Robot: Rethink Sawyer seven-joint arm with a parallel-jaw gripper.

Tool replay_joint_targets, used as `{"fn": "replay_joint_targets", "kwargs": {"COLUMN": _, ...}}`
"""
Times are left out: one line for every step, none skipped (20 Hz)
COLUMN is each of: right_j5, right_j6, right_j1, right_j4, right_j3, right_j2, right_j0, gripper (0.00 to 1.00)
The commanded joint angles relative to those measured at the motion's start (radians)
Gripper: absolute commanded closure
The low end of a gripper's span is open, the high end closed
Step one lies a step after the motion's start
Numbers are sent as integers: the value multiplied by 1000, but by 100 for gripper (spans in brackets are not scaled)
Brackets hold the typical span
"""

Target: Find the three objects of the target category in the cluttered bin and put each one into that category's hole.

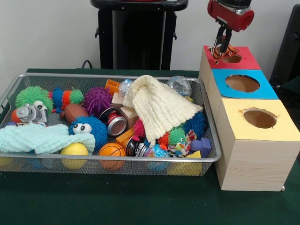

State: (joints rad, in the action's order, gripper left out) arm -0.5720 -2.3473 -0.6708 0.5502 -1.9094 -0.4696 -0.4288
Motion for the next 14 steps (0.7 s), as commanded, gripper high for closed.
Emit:
{"fn": "replay_joint_targets", "kwargs": {"right_j5": 44, "right_j6": -237, "right_j1": -3, "right_j4": 87, "right_j3": -82, "right_j2": 164, "right_j0": -13, "gripper": 100}}
{"fn": "replay_joint_targets", "kwargs": {"right_j5": 47, "right_j6": -245, "right_j1": -1, "right_j4": 94, "right_j3": -82, "right_j2": 166, "right_j0": -20, "gripper": 100}}
{"fn": "replay_joint_targets", "kwargs": {"right_j5": 57, "right_j6": -246, "right_j1": 0, "right_j4": 103, "right_j3": -88, "right_j2": 170, "right_j0": -22, "gripper": 100}}
{"fn": "replay_joint_targets", "kwargs": {"right_j5": 83, "right_j6": -240, "right_j1": 1, "right_j4": 121, "right_j3": -101, "right_j2": 189, "right_j0": -17, "gripper": 100}}
{"fn": "replay_joint_targets", "kwargs": {"right_j5": 116, "right_j6": -230, "right_j1": 4, "right_j4": 141, "right_j3": -116, "right_j2": 212, "right_j0": -8, "gripper": 100}}
{"fn": "replay_joint_targets", "kwargs": {"right_j5": 150, "right_j6": -220, "right_j1": 7, "right_j4": 160, "right_j3": -131, "right_j2": 235, "right_j0": 0, "gripper": 100}}
{"fn": "replay_joint_targets", "kwargs": {"right_j5": 183, "right_j6": -217, "right_j1": 8, "right_j4": 179, "right_j3": -148, "right_j2": 257, "right_j0": 3, "gripper": 100}}
{"fn": "replay_joint_targets", "kwargs": {"right_j5": 207, "right_j6": -218, "right_j1": 12, "right_j4": 193, "right_j3": -156, "right_j2": 274, "right_j0": 5, "gripper": 100}}
{"fn": "replay_joint_targets", "kwargs": {"right_j5": 226, "right_j6": -224, "right_j1": 18, "right_j4": 203, "right_j3": -162, "right_j2": 286, "right_j0": 1, "gripper": 100}}
{"fn": "replay_joint_targets", "kwargs": {"right_j5": 243, "right_j6": -224, "right_j1": 21, "right_j4": 214, "right_j3": -169, "right_j2": 301, "right_j0": 4, "gripper": 100}}
{"fn": "replay_joint_targets", "kwargs": {"right_j5": 262, "right_j6": -215, "right_j1": 22, "right_j4": 224, "right_j3": -179, "right_j2": 318, "right_j0": 15, "gripper": 100}}
{"fn": "replay_joint_targets", "kwargs": {"right_j5": 282, "right_j6": -209, "right_j1": 21, "right_j4": 233, "right_j3": -189, "right_j2": 336, "right_j0": 23, "gripper": 100}}
{"fn": "replay_joint_targets", "kwargs": {"right_j5": 297, "right_j6": -203, "right_j1": 21, "right_j4": 240, "right_j3": -199, "right_j2": 352, "right_j0": 32, "gripper": 100}}
{"fn": "replay_joint_targets", "kwargs": {"right_j5": 308, "right_j6": -203, "right_j1": 20, "right_j4": 245, "right_j3": -207, "right_j2": 361, "right_j0": 35, "gripper": 100}}
